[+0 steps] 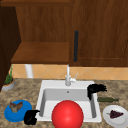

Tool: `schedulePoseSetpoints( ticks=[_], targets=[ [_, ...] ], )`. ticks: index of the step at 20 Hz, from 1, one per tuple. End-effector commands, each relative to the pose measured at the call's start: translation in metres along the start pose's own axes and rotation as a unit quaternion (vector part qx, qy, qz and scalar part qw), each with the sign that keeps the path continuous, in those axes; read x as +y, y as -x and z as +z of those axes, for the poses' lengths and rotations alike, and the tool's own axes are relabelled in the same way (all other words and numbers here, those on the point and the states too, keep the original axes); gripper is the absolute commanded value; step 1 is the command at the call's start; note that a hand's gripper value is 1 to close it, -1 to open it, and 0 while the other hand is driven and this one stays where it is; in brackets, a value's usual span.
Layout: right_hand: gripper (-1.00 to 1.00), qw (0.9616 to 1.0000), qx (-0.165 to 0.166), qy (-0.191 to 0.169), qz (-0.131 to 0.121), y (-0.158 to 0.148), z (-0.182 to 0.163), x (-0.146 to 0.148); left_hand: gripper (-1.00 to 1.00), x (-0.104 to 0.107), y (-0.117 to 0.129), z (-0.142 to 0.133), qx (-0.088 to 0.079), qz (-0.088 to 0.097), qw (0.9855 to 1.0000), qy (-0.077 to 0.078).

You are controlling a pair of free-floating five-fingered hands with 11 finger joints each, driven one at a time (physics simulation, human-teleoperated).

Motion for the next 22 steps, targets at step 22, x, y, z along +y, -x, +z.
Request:
schedulePoseSetpoints(
  ticks=[22],
  targets=[
    [-1.00, 0.9477, -0.318, -0.018, 0.012, 0.005, 0.001, 0.054, 0.00, 0.000, 0.000, 0.000, 0.000, 0.000, 1.0000, 0.000]
  ],
)
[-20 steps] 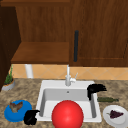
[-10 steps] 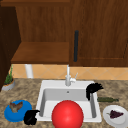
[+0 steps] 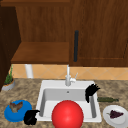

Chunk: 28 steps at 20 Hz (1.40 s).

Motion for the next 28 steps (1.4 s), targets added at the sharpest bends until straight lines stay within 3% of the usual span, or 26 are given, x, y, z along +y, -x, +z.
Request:
schedulePoseSetpoints(
  ticks=[1, 6, 15, 20, 23, 28],
  targets=[
    [-1.00, 0.9983, -0.055, -0.011, 0.018, 0.005, 0.001, 0.013, 0.00, 0.000, 0.000, 0.000, 0.000, 0.000, 1.0000, 0.000],
    [-1.00, 0.9934, -0.113, -0.013, 0.019, 0.012, 0.004, 0.029, 0.00, 0.000, 0.000, 0.000, 0.000, 0.000, 1.0000, 0.000],
    [-1.00, 0.9796, -0.199, -0.009, 0.029, 0.027, 0.014, 0.046, 0.00, 0.000, 0.000, 0.000, 0.000, 0.000, 1.0000, 0.000],
    [-1.00, 0.9693, -0.245, -0.022, 0.012, 0.041, 0.027, 0.041, 0.00, 0.000, 0.000, 0.000, 0.000, 0.000, 1.0000, 0.000],
    [-1.00, 0.9622, -0.270, -0.014, 0.033, 0.048, 0.033, 0.042, 0.00, 0.000, 0.000, 0.000, 0.000, 0.000, 1.0000, 0.000],
    [-1.00, 0.9514, -0.305, -0.021, 0.033, 0.064, 0.043, 0.041, 0.00, 0.000, 0.000, 0.000, 0.000, 0.000, 1.0000, 0.000]
  ],
)
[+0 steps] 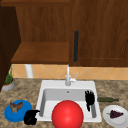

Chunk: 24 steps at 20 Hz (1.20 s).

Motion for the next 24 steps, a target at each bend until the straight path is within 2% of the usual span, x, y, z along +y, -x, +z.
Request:
schedulePoseSetpoints(
  ticks=[1, 10, 13, 16, 19, 20, 21, 22, 23, 24],
  targets=[
    [-1.00, 0.9992, -0.035, -0.009, 0.016, 0.007, 0.013, 0.000, 0.00, 0.000, 0.000, 0.000, 0.000, 0.000, 1.0000, 0.000],
    [-1.00, 0.9959, -0.089, -0.013, 0.001, 0.033, 0.052, 0.016, 0.00, 0.000, 0.000, 0.000, 0.000, 0.000, 1.0000, 0.000],
    [-1.00, 0.9940, -0.108, -0.021, 0.000, 0.046, 0.059, 0.031, 0.00, 0.000, 0.000, 0.000, 0.000, 0.000, 1.0000, 0.000],
    [-1.00, 0.9905, -0.135, -0.024, -0.017, 0.058, 0.063, 0.057, 0.00, 0.000, 0.000, 0.000, 0.000, 0.000, 1.0000, 0.000],
    [-1.00, 0.9878, -0.155, -0.005, -0.015, 0.069, 0.067, 0.078, 0.00, 0.000, 0.000, 0.000, 0.000, 0.000, 1.0000, 0.000],
    [-1.00, 0.9879, -0.154, -0.003, -0.014, 0.070, 0.067, 0.082, 0.00, 0.000, 0.000, 0.000, 0.000, 0.000, 1.0000, 0.000],
    [-1.00, 0.9896, -0.143, -0.002, -0.013, 0.068, 0.065, 0.079, 0.00, 0.000, 0.000, 0.000, 0.000, 0.000, 1.0000, 0.000],
    [-1.00, 0.9912, -0.131, 0.000, -0.021, 0.067, 0.064, 0.075, 0.00, 0.000, 0.000, 0.000, 0.000, 0.000, 1.0000, 0.000],
    [-1.00, 0.9911, -0.131, -0.004, -0.024, 0.068, 0.065, 0.075, 0.00, 0.000, 0.000, 0.000, 0.000, 0.000, 1.0000, 0.000],
    [-1.00, 0.9914, -0.130, -0.018, -0.004, 0.068, 0.065, 0.077, 0.00, 0.000, 0.000, 0.000, 0.000, 0.000, 1.0000, 0.000]
  ],
)
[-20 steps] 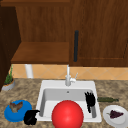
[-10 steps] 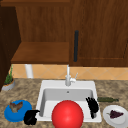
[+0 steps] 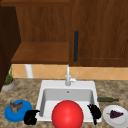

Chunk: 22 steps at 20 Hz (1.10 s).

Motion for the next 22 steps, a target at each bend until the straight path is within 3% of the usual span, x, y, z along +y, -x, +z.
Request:
schedulePoseSetpoints(
  ticks=[1, 2, 5, 6, 7, 9, 13, 14, 20, 22],
  targets=[
    [-1.00, 0.9998, 0.011, -0.014, -0.002, -0.004, -0.005, 0.000, 0.00, 0.000, 0.000, 0.000, 0.000, 0.000, 1.0000, 0.000],
    [-1.00, 1.0000, -0.003, -0.005, -0.001, 0.000, 0.000, 0.001, 0.00, 0.000, 0.000, 0.000, 0.000, 0.000, 1.0000, 0.000],
    [-1.00, 0.9999, 0.003, -0.010, 0.000, 0.001, 0.000, 0.003, 0.00, 0.000, 0.000, 0.000, 0.000, 0.000, 1.0000, 0.000],
    [0.00, 0.9999, 0.003, -0.010, 0.001, 0.001, 0.000, 0.004, -1.00, 0.000, 0.000, 0.000, 0.000, 0.000, 1.0000, 0.000],
    [0.00, 1.0000, 0.002, -0.008, 0.005, 0.001, 0.000, 0.003, -1.00, 0.000, -0.004, -0.001, 0.006, 0.001, 1.0000, -0.005],
    [0.00, 1.0000, 0.002, -0.005, 0.004, 0.001, 0.000, 0.003, -1.00, 0.006, -0.002, 0.009, -0.009, 0.009, 0.9999, -0.005],
    [0.00, 1.0000, 0.003, -0.002, 0.002, 0.001, 0.000, 0.003, -1.00, 0.019, 0.006, 0.025, -0.015, 0.040, 0.9991, -0.004],
    [0.00, 1.0000, 0.003, -0.002, 0.002, 0.001, 0.000, 0.003, -1.00, 0.021, 0.009, 0.032, -0.008, 0.044, 0.9990, -0.003],
    [0.00, 1.0000, 0.004, 0.000, 0.000, 0.001, 0.000, 0.003, -1.00, 0.032, 0.029, 0.056, -0.025, 0.050, 0.9984, -0.002],
    [0.00, 1.0000, 0.004, 0.000, 0.000, 0.001, 0.000, 0.003, -1.00, 0.035, 0.039, 0.065, -0.030, 0.044, 0.9986, -0.001]
  ],
)
